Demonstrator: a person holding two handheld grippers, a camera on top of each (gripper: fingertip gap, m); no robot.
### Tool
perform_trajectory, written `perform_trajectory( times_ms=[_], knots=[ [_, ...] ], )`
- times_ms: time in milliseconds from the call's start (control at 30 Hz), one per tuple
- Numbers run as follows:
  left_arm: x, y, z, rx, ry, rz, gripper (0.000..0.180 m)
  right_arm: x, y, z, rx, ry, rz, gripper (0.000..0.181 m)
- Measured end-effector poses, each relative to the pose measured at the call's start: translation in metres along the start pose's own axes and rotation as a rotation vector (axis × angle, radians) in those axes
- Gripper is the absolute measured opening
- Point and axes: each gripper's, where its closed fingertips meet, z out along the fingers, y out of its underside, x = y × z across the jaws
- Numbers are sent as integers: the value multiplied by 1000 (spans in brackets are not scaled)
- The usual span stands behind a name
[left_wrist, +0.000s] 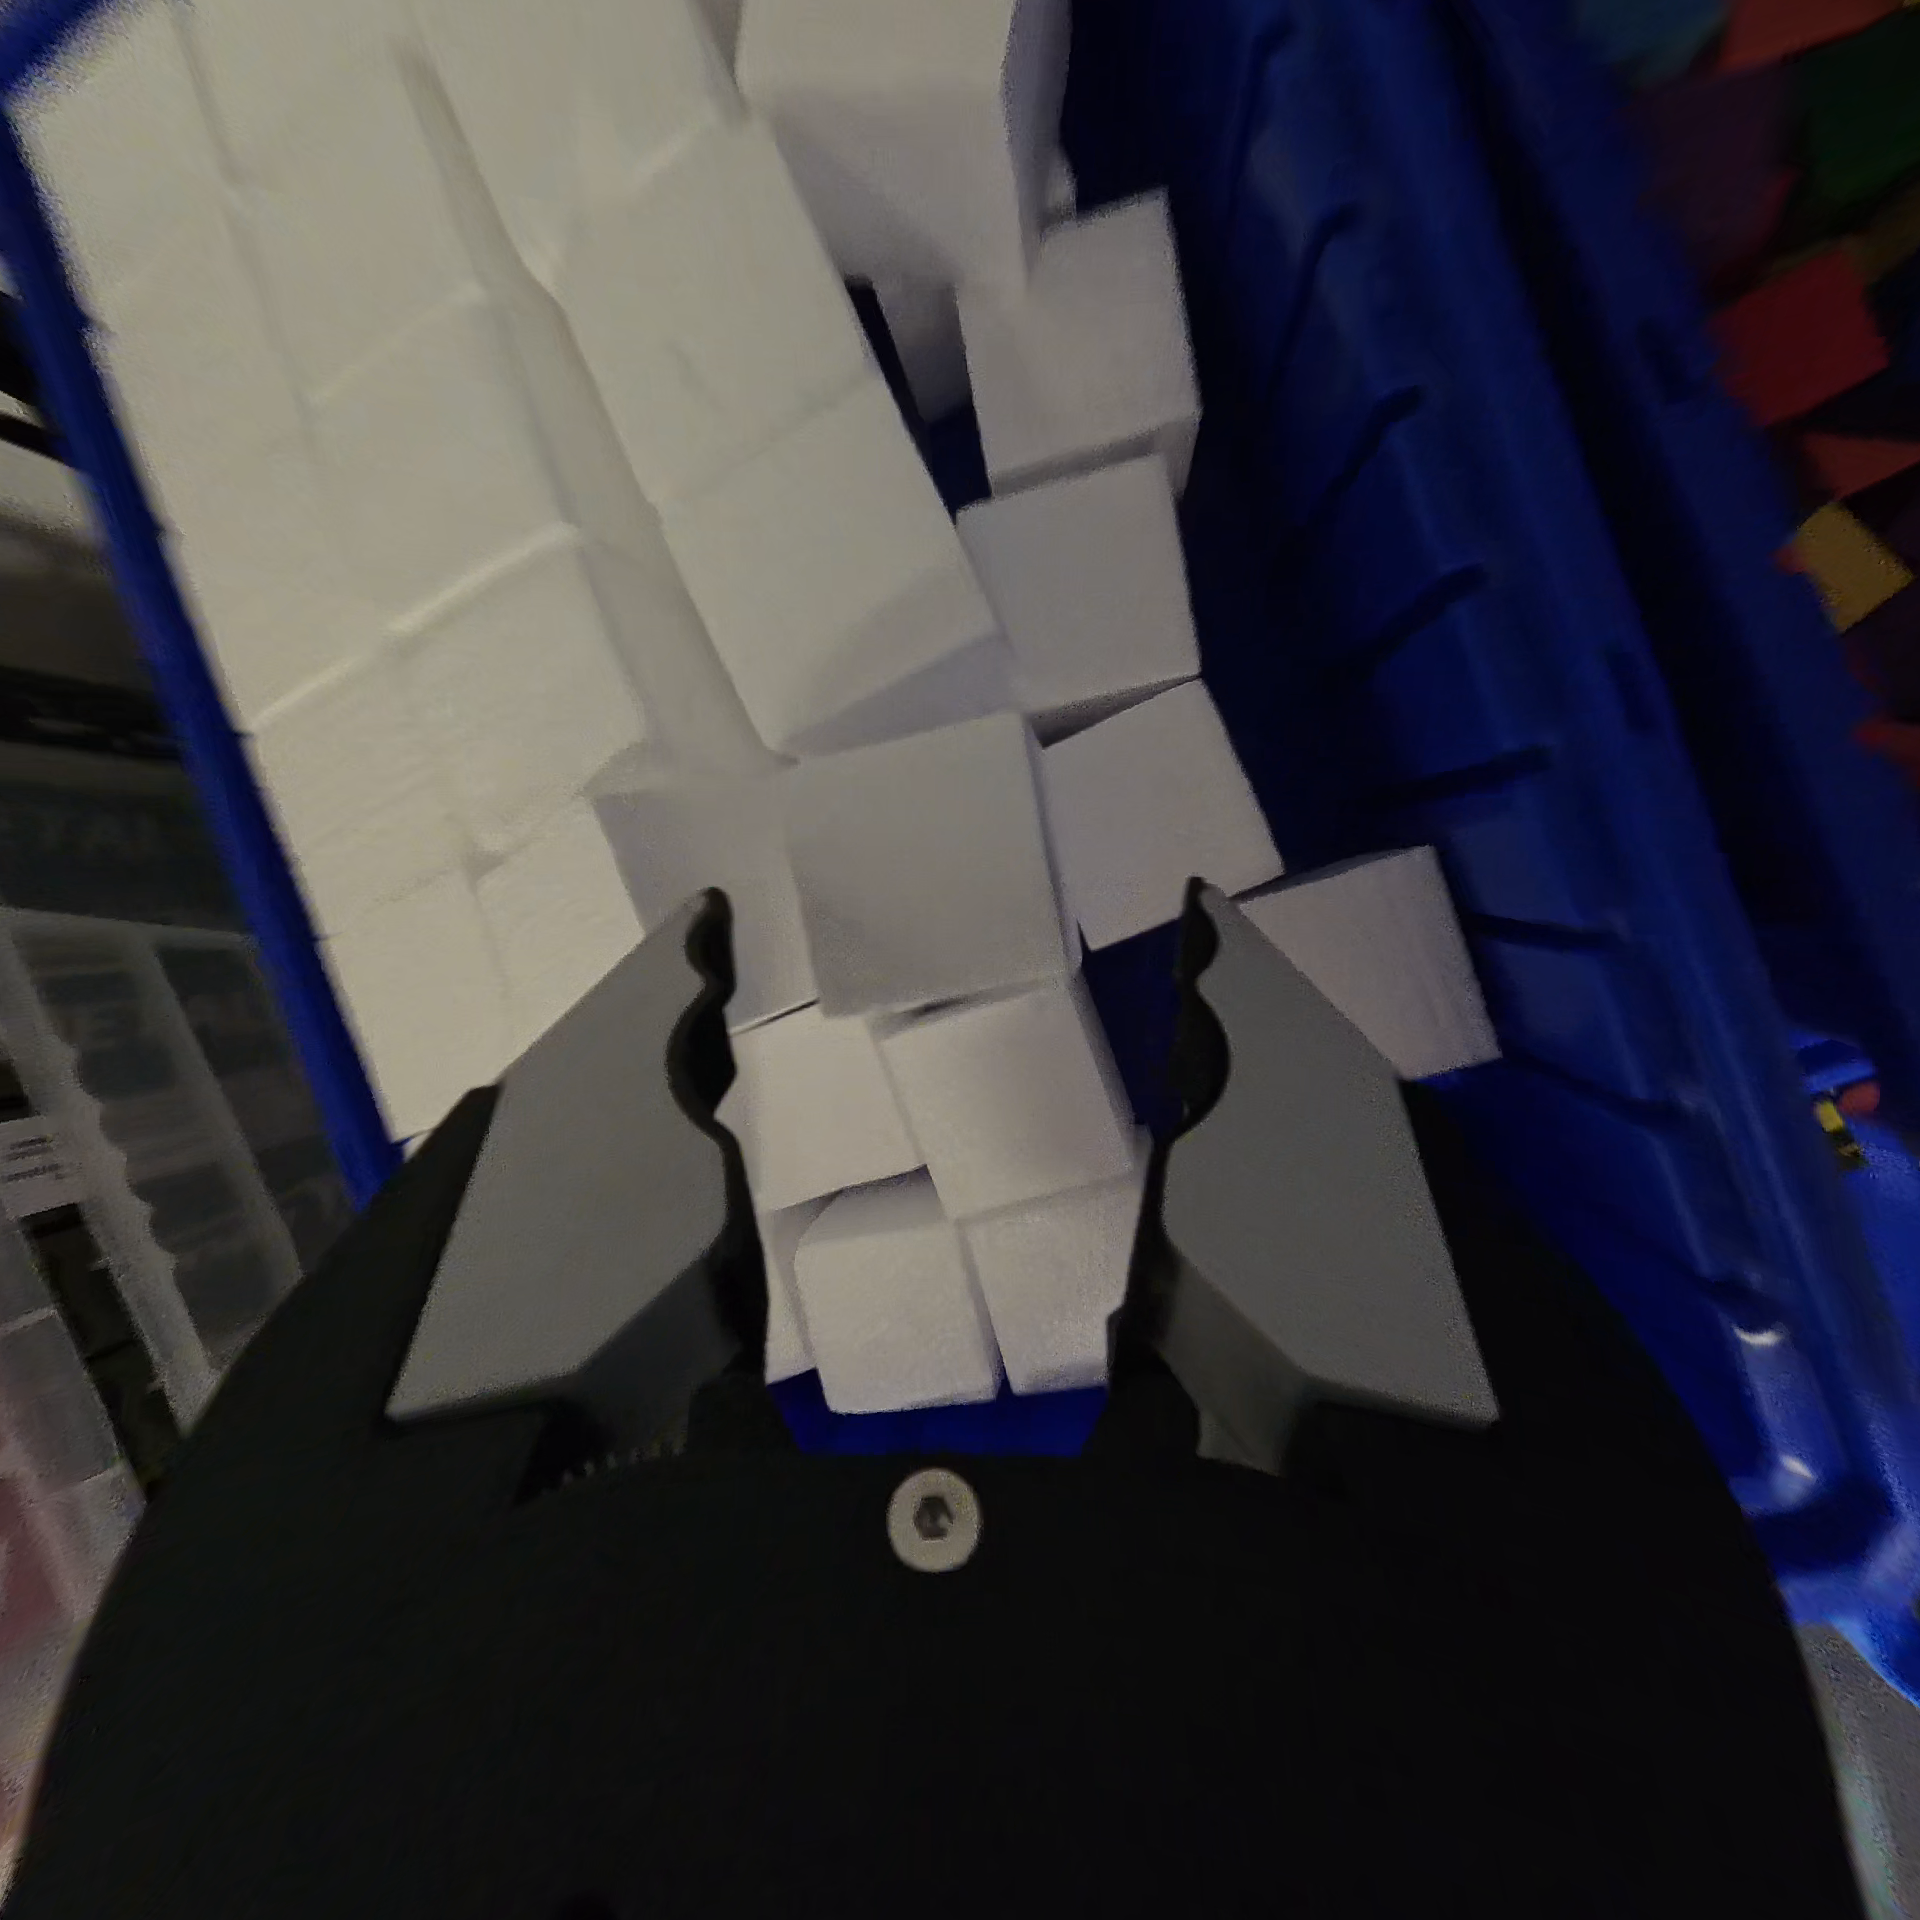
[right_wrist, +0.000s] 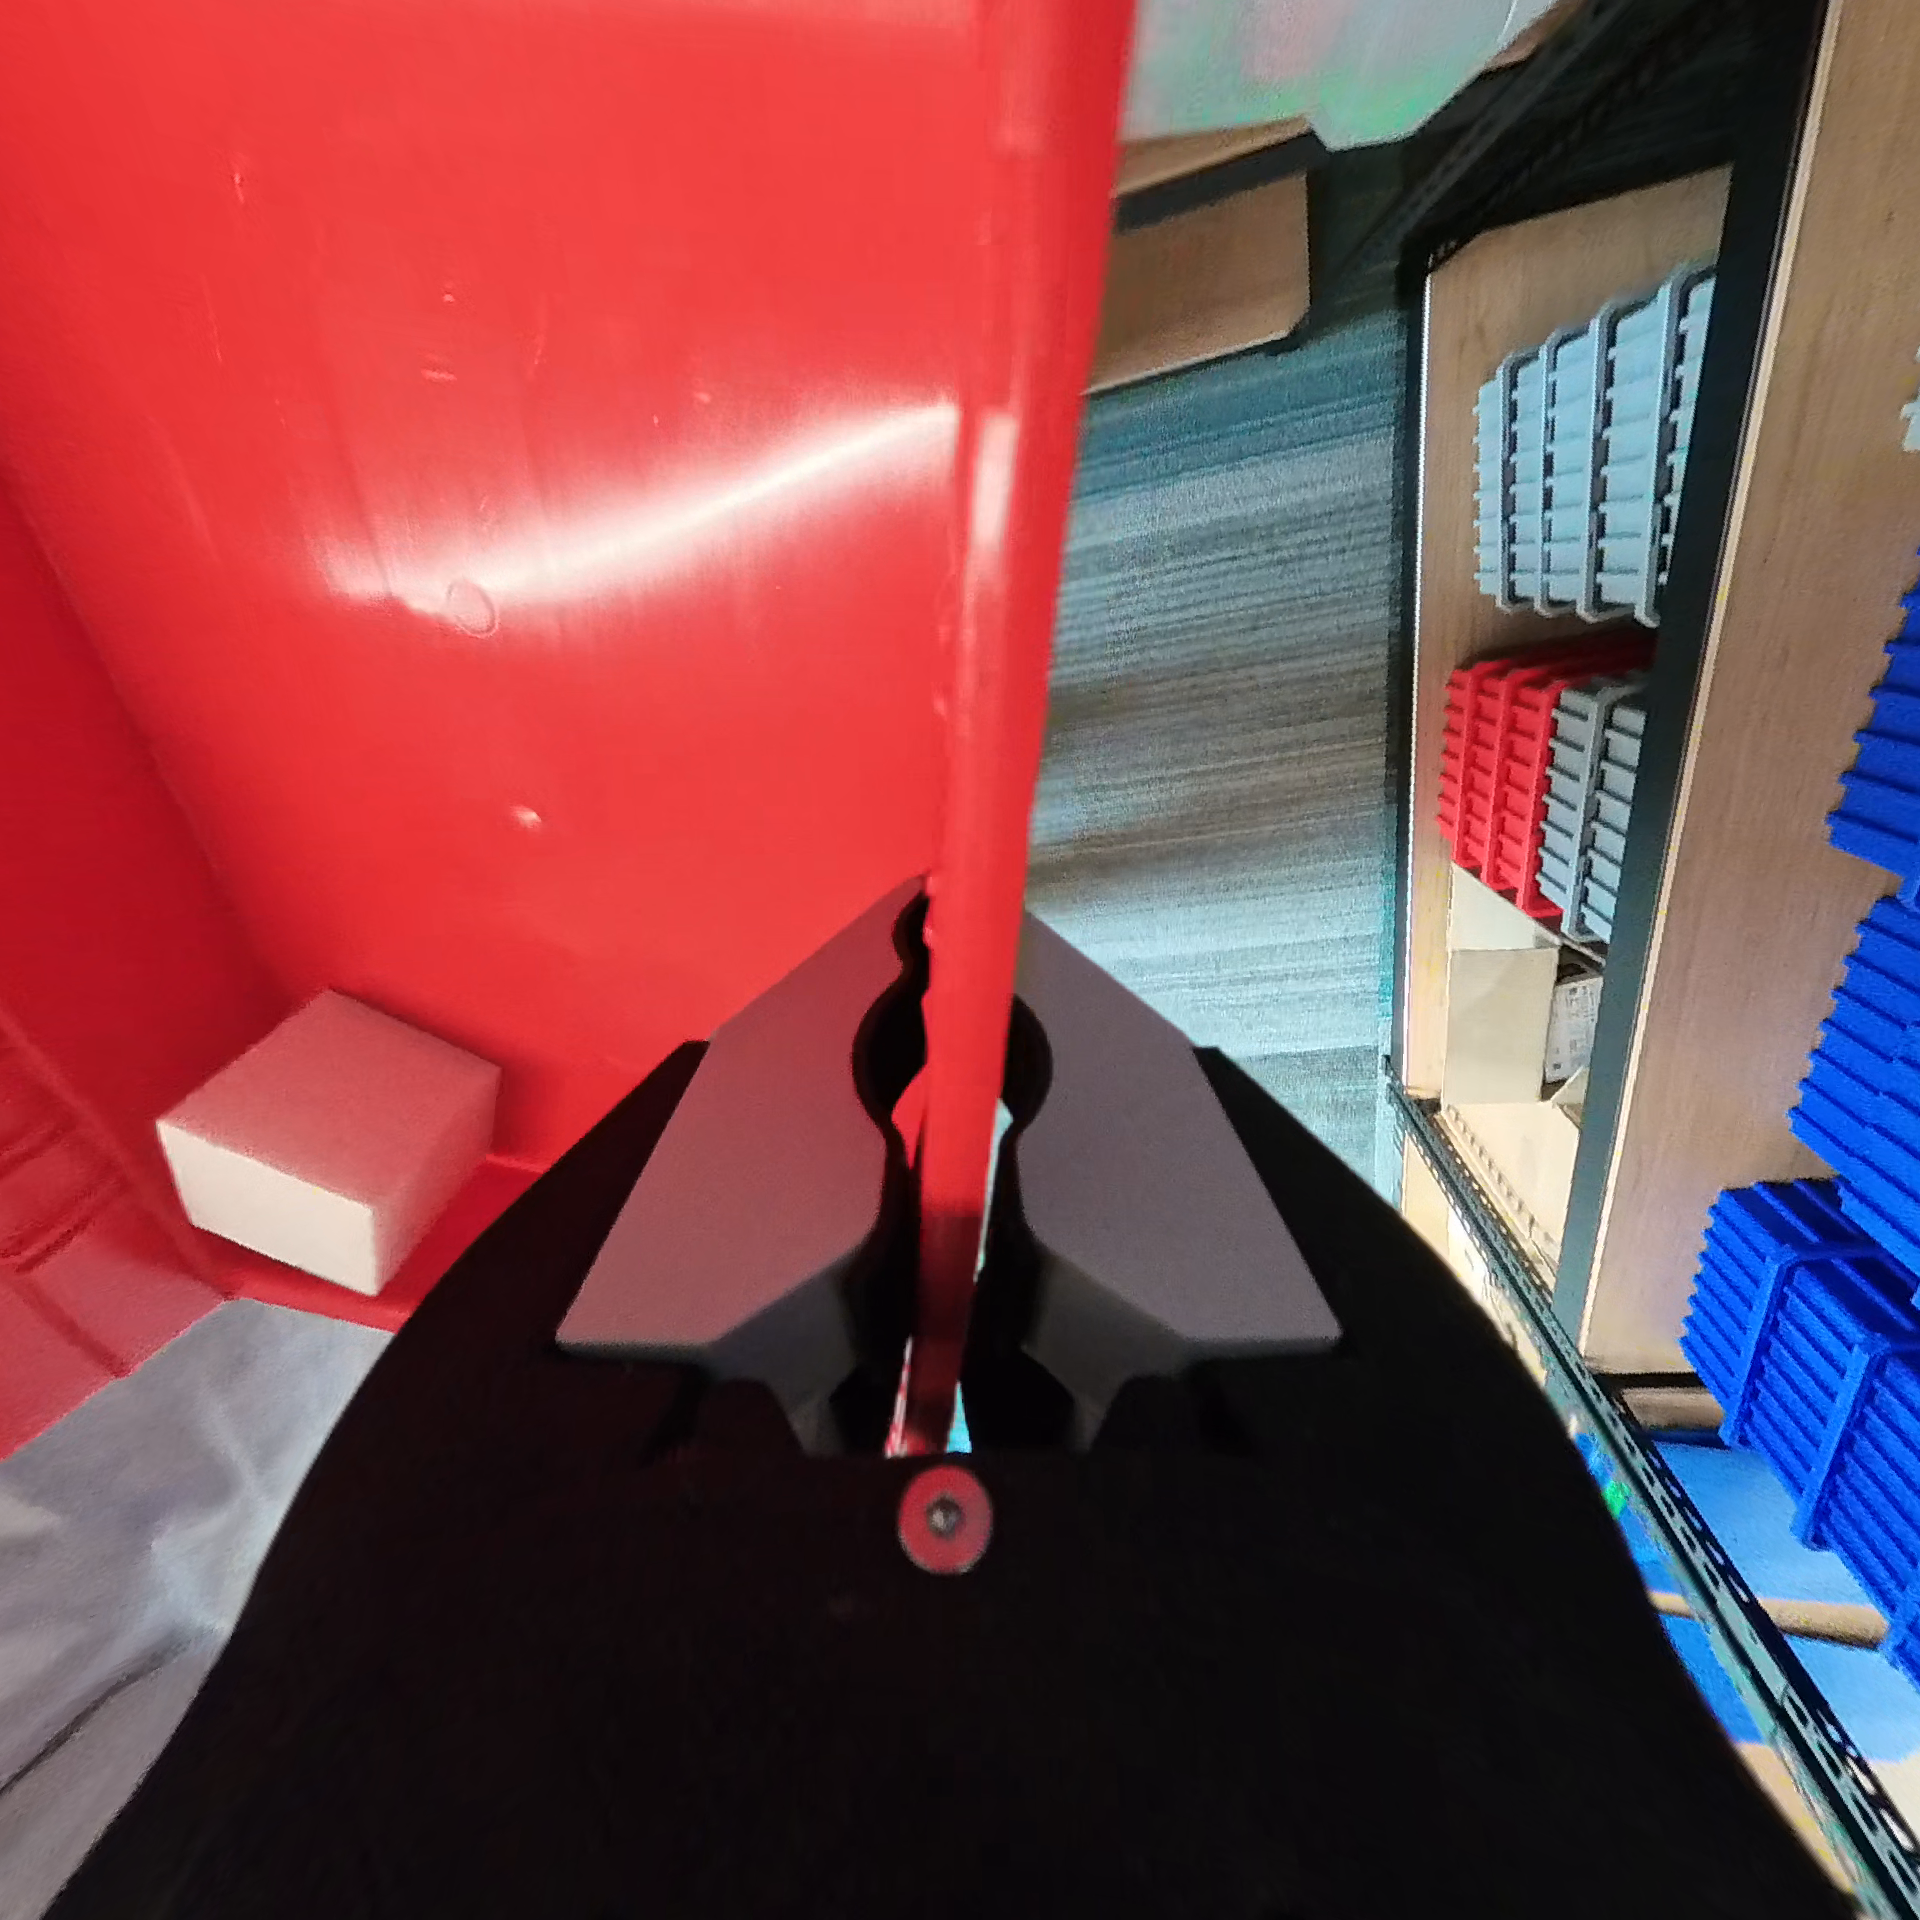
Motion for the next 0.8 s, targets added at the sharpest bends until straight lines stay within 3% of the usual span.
perform_trajectory(
  times_ms=[67,133,233,300,400,533,567,600,700,800],
  knots=[
    [7,-7,-39,171,-90,43,96,-5,-1,-5,19,-4,-13,1],
    [49,-5,-100,413,-125,128,96,-7,2,-9,26,2,-31,2],
    [221,47,-192,749,196,342,81,-8,10,-7,9,30,-73,1],
    [365,115,-243,862,481,557,70,-10,16,-1,-13,58,-126,1],
    [561,240,-289,829,785,985,68,-20,32,14,-71,88,-235,2],
    [728,348,-310,802,787,1472,55,-35,66,36,-189,110,-374,3],
    [755,362,-310,739,785,1482,49,-36,75,41,-220,118,-394,2],
    [775,379,-308,610,820,1468,58,-37,84,45,-250,129,-415,2],
    [799,415,-293,252,824,1388,99,-34,100,52,-310,162,-437,2],
    [804,429,-281,168,783,1279,95,-32,106,54,-328,187,-466,2]
  ],
)
